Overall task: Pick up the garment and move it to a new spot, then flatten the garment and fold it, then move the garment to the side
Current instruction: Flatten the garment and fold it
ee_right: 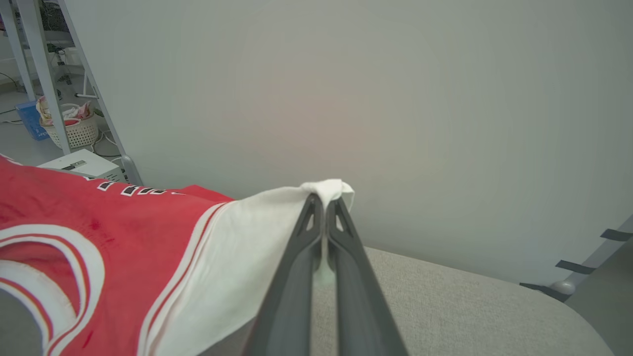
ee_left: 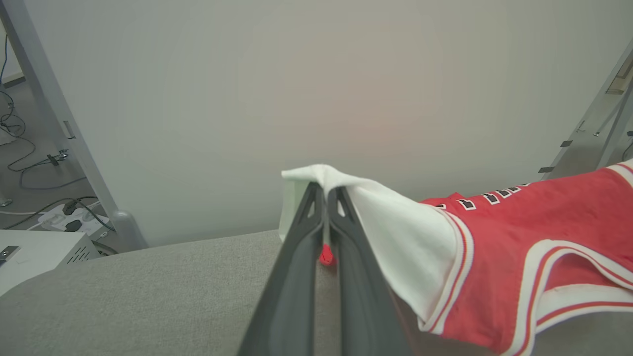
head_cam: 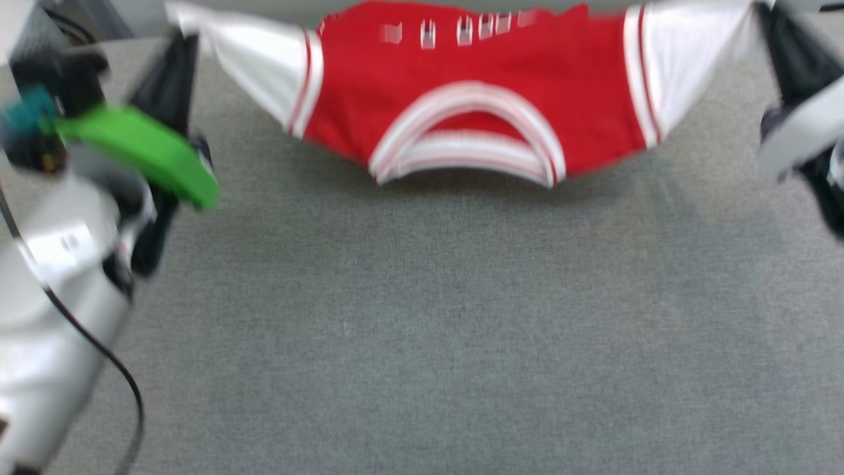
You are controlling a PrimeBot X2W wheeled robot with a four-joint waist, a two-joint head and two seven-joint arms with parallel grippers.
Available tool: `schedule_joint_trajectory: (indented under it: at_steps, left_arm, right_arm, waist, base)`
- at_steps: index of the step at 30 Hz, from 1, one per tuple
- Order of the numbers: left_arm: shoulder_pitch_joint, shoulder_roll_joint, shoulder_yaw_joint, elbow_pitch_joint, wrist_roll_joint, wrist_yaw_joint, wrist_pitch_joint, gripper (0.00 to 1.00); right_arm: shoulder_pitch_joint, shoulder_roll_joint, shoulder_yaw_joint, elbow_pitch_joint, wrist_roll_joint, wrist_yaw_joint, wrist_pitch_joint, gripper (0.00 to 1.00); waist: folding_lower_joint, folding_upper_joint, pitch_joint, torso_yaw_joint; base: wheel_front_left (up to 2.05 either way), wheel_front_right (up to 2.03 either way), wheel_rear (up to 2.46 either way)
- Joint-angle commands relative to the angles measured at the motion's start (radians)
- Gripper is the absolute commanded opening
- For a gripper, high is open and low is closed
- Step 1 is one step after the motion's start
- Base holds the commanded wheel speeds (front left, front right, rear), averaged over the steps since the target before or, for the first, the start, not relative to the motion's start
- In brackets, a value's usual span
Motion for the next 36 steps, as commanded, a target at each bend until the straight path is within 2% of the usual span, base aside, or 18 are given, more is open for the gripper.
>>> schedule_joint_trajectory:
  at_steps: [1,6,14,26,30,31,36]
  left_arm:
    - [0.069,0.012,-0.004,-0.03,-0.016,0.019,-0.008,0.0]
    - [0.305,0.06,-0.026,-0.144,-0.064,0.088,0.0,0.0]
    - [0.54,0.117,-0.056,-0.249,-0.111,0.178,0.018,0.0]
    - [0.748,0.136,-0.082,-0.264,-0.179,0.214,0.012,0.0]
    - [0.791,0.133,-0.089,-0.264,-0.185,0.223,0.005,0.0]
    - [0.798,0.127,-0.09,-0.264,-0.18,0.226,0.0,0.0]
    - [0.785,0.108,-0.091,-0.27,-0.167,0.228,-0.006,0.0]
  right_arm:
    - [0.057,-0.011,0.008,-0.018,0.002,-0.001,-0.007,0.0]
    - [0.274,-0.036,-0.005,-0.071,0.007,-0.001,-0.003,0.0]
    - [0.569,-0.026,-0.092,-0.114,0.01,-0.001,0.014,0.0]
    - [0.898,0.026,-0.234,-0.165,-0.028,-0.001,0.065,0.0]
    - [0.977,0.031,-0.264,-0.199,-0.039,-0.001,0.126,0.0]
    - [1.015,0.033,-0.284,-0.229,-0.046,-0.001,0.177,0.0]
    - [1.018,0.049,-0.313,-0.263,-0.086,-0.001,0.229,0.0]
  waist:
    - [0.0001,0.0,-0.078,0.01]
    - [0.0001,0.0,-0.139,0.015]
    - [0.0001,0.0,-0.2,0.02]
    - [0.0001,0.0,-0.245,0.044]
    - [0.0001,0.0,-0.24,0.052]
    - [0.0001,0.0,-0.232,0.056]
    - [0.0001,0.0,-0.217,0.056]
  base:
    - [0.0,0.0,0.0]
    - [0.0,0.0,0.0]
    - [0.0,0.0,0.0]
    - [0.0,0.0,0.0]
    - [0.0,0.0,0.0]
    - [0.0,0.0,0.0]
    - [0.0,0.0,0.0]
